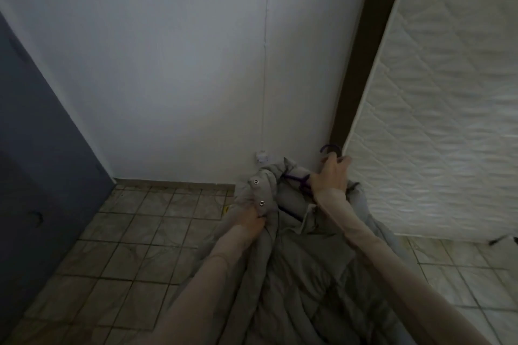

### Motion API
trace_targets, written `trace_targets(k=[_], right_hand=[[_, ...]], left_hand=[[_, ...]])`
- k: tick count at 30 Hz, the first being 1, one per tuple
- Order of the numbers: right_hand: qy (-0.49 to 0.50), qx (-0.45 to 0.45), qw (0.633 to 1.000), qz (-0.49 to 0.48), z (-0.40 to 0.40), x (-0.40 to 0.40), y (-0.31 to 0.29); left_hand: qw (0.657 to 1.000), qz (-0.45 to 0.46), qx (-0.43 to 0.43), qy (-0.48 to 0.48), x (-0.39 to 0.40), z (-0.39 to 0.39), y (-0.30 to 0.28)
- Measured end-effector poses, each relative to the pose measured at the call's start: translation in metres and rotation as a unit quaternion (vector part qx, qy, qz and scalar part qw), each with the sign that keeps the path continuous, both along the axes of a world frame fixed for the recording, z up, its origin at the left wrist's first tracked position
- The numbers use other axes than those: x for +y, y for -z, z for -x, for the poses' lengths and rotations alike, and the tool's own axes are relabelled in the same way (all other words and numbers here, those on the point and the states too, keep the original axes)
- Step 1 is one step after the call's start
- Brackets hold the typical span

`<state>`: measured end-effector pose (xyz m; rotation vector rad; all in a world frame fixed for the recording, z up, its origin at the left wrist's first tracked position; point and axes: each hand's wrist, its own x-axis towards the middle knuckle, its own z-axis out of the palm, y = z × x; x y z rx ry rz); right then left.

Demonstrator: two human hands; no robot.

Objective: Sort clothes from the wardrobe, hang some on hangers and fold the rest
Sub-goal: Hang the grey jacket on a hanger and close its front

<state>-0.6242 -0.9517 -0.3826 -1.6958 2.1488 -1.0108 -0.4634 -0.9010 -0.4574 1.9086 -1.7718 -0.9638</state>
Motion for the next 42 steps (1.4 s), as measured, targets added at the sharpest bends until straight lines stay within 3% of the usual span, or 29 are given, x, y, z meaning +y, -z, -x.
trace_targets(k=[4,7,9,11,13,14,17,19,21,24,29,32,36,42], right_hand=[[-0.048,-0.008,0.996,0.080,0.013,-0.002,-0.001],[-0.199,-0.003,0.972,0.123,0.010,0.022,0.010],[-0.323,0.012,0.944,0.070,0.002,0.040,0.024],[-0.389,0.133,0.911,0.030,-0.003,0.053,0.034],[-0.398,0.277,0.871,0.084,-0.003,0.062,0.041],[-0.408,0.305,0.855,0.103,-0.004,0.069,0.044],[-0.465,0.297,0.828,0.105,-0.012,0.087,0.065],[-0.452,0.286,0.845,0.014,-0.018,0.099,0.075],[-0.386,0.246,0.885,-0.083,-0.021,0.099,0.076],[-0.271,0.066,0.925,-0.259,-0.020,0.081,0.092],[-0.151,-0.133,0.935,-0.291,-0.030,0.071,0.115],[-0.073,-0.211,0.926,-0.303,-0.033,0.068,0.135],[-0.059,-0.208,0.913,-0.345,-0.034,0.049,0.159],[-0.107,-0.295,0.870,-0.379,-0.038,0.064,0.091]], left_hand=[[1.000,0.011,0.005,-0.025,-0.005,-0.005,0.007],[0.998,0.027,0.024,-0.046,-0.007,-0.009,0.011],[0.997,0.024,0.049,-0.054,-0.007,-0.009,0.013],[0.993,0.004,0.096,-0.068,-0.011,-0.008,0.023],[0.988,-0.001,0.121,-0.091,-0.017,-0.010,0.039],[0.987,-0.003,0.129,-0.098,-0.022,-0.012,0.052],[0.982,0.001,0.150,-0.119,-0.029,-0.014,0.072],[0.981,0.011,0.154,-0.120,-0.035,-0.014,0.085],[0.977,0.028,0.174,-0.123,-0.044,-0.015,0.103],[0.966,0.074,0.211,-0.131,-0.047,-0.014,0.118],[0.942,0.129,0.259,-0.169,-0.004,-0.002,0.043],[0.946,0.155,0.213,-0.190,0.011,0.001,0.039],[0.968,0.136,0.128,-0.169,0.026,0.004,0.032],[0.994,0.103,0.031,-0.016,0.036,-0.008,0.039]])
